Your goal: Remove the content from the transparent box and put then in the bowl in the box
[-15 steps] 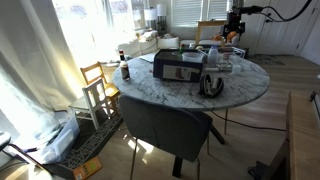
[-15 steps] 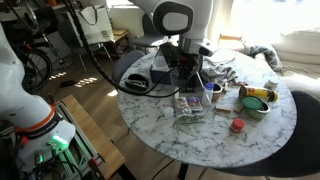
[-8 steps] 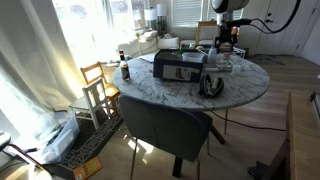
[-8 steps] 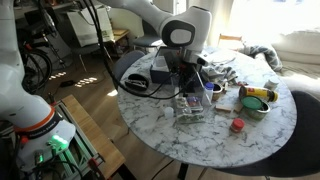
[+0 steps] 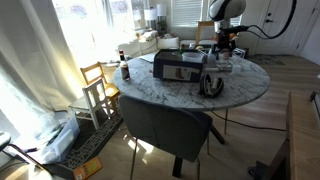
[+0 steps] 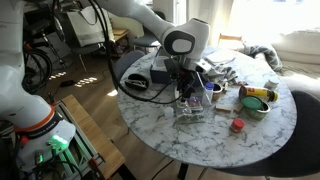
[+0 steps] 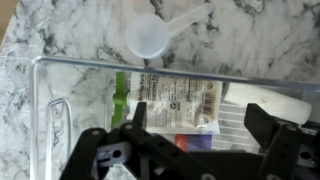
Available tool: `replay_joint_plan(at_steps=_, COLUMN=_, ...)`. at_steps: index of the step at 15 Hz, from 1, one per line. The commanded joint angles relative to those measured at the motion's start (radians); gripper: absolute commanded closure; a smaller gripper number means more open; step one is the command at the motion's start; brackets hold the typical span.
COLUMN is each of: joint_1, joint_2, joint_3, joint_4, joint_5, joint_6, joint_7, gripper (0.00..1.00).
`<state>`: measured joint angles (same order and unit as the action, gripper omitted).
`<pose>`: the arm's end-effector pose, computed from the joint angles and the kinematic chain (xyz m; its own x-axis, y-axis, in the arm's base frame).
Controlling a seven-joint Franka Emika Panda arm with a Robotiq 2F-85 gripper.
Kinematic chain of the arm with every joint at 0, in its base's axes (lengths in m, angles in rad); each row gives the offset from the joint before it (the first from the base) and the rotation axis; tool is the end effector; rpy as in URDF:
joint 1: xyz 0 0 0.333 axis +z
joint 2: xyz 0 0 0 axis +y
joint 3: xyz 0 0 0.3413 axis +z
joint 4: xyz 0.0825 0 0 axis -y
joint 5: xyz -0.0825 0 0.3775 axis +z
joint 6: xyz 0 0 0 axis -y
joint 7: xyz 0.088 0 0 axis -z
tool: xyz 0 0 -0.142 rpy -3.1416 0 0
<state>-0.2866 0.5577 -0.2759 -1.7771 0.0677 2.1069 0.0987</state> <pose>0.5463 -0.3256 0.2305 0.7578 -0.6234 -0.1925 -0.6136 -0.7813 0.1143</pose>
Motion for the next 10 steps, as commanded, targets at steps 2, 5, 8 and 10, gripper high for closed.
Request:
replay_joint_plan(at_steps=2, joint_1=-0.024, joint_2=0.038, joint_3=0.026, joint_4=0.021, joint_5=0.007, joint_6=0.019, joint_7=-0.014, gripper=0.13)
replay_joint_plan(at_steps=5, joint_1=-0.026, joint_2=0.048, joint_3=0.026, joint_4=0.024, joint_5=0.007, joint_6=0.041, joint_7=-0.012, gripper=0.41)
replay_joint_plan(at_steps=8, joint_1=-0.028, joint_2=0.050, joint_3=0.031, joint_4=0.022, joint_5=0.010, joint_6=0.089, joint_7=-0.022, gripper=0.46)
replay_joint_plan(at_steps=10, joint_1=-0.032, joint_2=0.050, joint_3=0.039, joint_4=0.022, joint_5=0.020, joint_6=0.120, joint_7=-0.029, gripper=0.40)
